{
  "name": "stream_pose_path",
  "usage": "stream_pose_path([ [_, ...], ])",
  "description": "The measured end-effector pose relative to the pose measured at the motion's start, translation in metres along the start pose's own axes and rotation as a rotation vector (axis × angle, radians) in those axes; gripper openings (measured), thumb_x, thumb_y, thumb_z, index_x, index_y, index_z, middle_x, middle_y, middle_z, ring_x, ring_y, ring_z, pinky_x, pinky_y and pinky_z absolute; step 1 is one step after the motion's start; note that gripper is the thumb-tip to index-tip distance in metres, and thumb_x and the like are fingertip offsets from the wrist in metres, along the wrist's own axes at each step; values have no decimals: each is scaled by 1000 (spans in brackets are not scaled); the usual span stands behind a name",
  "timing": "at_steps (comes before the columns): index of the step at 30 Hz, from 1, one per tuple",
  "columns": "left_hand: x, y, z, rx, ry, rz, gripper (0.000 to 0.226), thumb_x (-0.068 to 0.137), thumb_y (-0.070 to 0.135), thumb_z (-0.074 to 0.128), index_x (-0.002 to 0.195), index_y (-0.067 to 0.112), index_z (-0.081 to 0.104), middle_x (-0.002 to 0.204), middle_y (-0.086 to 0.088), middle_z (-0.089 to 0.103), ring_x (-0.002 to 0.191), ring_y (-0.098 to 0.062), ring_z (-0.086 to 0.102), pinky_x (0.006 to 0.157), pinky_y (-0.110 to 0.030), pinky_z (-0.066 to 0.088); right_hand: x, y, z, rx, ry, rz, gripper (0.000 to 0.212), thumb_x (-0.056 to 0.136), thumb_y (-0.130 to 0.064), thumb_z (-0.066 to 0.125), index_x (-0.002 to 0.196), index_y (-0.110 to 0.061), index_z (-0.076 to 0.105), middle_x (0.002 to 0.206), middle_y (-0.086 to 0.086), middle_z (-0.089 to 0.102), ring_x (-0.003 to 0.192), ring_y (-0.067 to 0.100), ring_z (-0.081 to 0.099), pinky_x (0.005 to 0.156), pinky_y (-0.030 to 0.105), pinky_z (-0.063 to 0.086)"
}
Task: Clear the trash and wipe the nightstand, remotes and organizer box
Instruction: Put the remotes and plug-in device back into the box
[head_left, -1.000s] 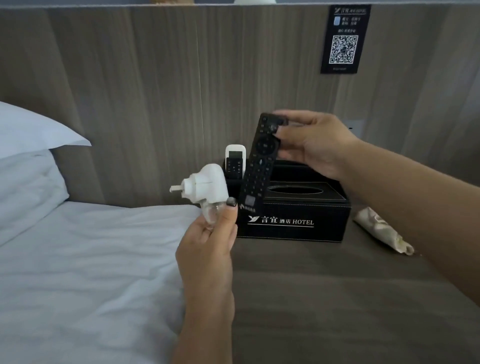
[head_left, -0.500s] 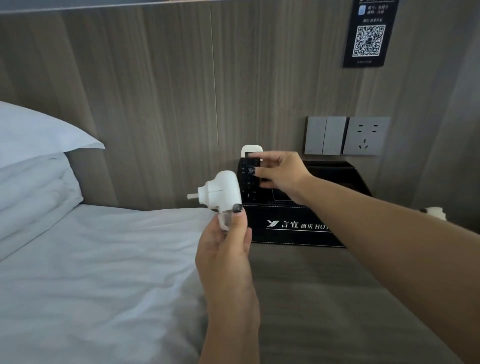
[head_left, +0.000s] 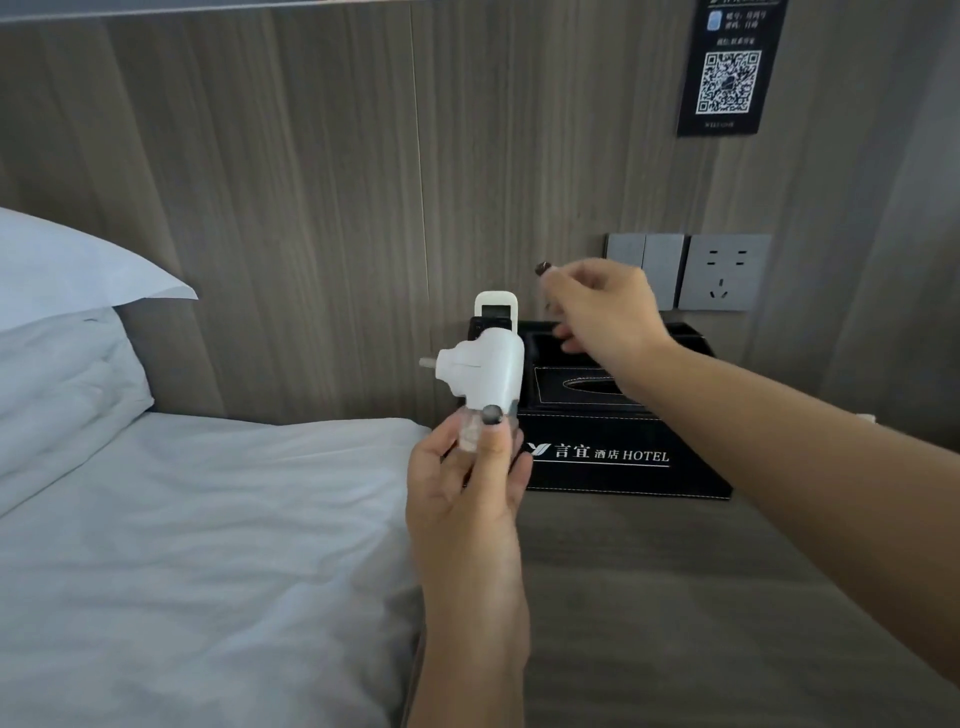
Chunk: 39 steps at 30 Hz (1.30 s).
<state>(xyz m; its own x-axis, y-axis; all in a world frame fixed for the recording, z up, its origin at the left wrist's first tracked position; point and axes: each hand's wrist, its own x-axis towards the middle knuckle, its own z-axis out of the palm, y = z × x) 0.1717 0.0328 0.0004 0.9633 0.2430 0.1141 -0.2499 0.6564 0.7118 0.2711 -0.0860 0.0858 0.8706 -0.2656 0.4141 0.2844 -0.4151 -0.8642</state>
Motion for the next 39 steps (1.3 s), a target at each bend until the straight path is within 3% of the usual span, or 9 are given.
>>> stream_pose_path([
  [3,0,-10,-2,235,62,154,33,77,12,80,105,22,65,99,8,74,90,1,69,71,-11,53,-23,-16,-18,54,-398,277,52,85,-59,57,99,-11,70,87,9,68,68,22,64,58,30,54],
  [6,3,-20,-5,518,96,351,40,74,8,81,100,34,64,110,7,65,101,-7,66,81,-16,56,-34,-21,-26,21,-577,327,46,82,-51,66,104,-10,70,96,11,71,76,24,66,66,32,57],
  [9,6,-25,-8,663,83,542,44,72,4,81,99,34,62,113,11,58,108,-8,61,83,-15,54,-32,-21,-31,75,-619,390,38,81,-37,73,108,-10,71,110,15,70,85,26,70,75,34,59],
  [15,14,-31,-11,827,44,695,46,69,1,82,108,18,66,120,5,57,114,-4,54,90,-34,55,-24,-19,-41,126,-697,459,52,61,-29,78,107,-7,71,113,18,67,93,29,70,83,37,58],
  [20,15,-35,-9,937,-79,776,52,75,7,80,121,25,65,141,2,44,129,-7,46,104,-13,37,-1,-22,-59,151,-604,309,47,61,-26,77,102,-6,69,98,11,74,92,25,71,79,35,58],
  [23,14,-37,-9,1169,-206,685,52,85,18,72,132,31,56,153,4,31,140,-11,33,101,4,16,27,-18,-56,131,-303,155,39,69,-20,82,103,-6,69,99,9,74,88,21,73,75,32,59],
  [27,13,-40,-15,1400,-413,344,69,95,33,56,150,44,16,161,16,-9,149,-4,-7,116,-19,14,61,2,-37,-295,27,-101,61,61,-37,85,117,-20,66,114,-7,66,102,11,64,89,29,55],
  [31,15,-37,-14,1412,-443,255,74,96,35,54,151,44,6,160,18,-14,148,-3,-11,117,-20,11,75,10,-19,-542,-87,-250,62,69,-35,82,126,-19,63,122,-3,63,109,13,57,88,24,45],
  [39,16,-37,-14,1395,-486,165,66,97,36,53,151,39,15,159,19,-10,149,-3,1,118,-26,22,87,14,-7,-648,-295,-247,60,73,-26,80,129,-18,61,130,0,59,117,15,53,91,23,39],
])
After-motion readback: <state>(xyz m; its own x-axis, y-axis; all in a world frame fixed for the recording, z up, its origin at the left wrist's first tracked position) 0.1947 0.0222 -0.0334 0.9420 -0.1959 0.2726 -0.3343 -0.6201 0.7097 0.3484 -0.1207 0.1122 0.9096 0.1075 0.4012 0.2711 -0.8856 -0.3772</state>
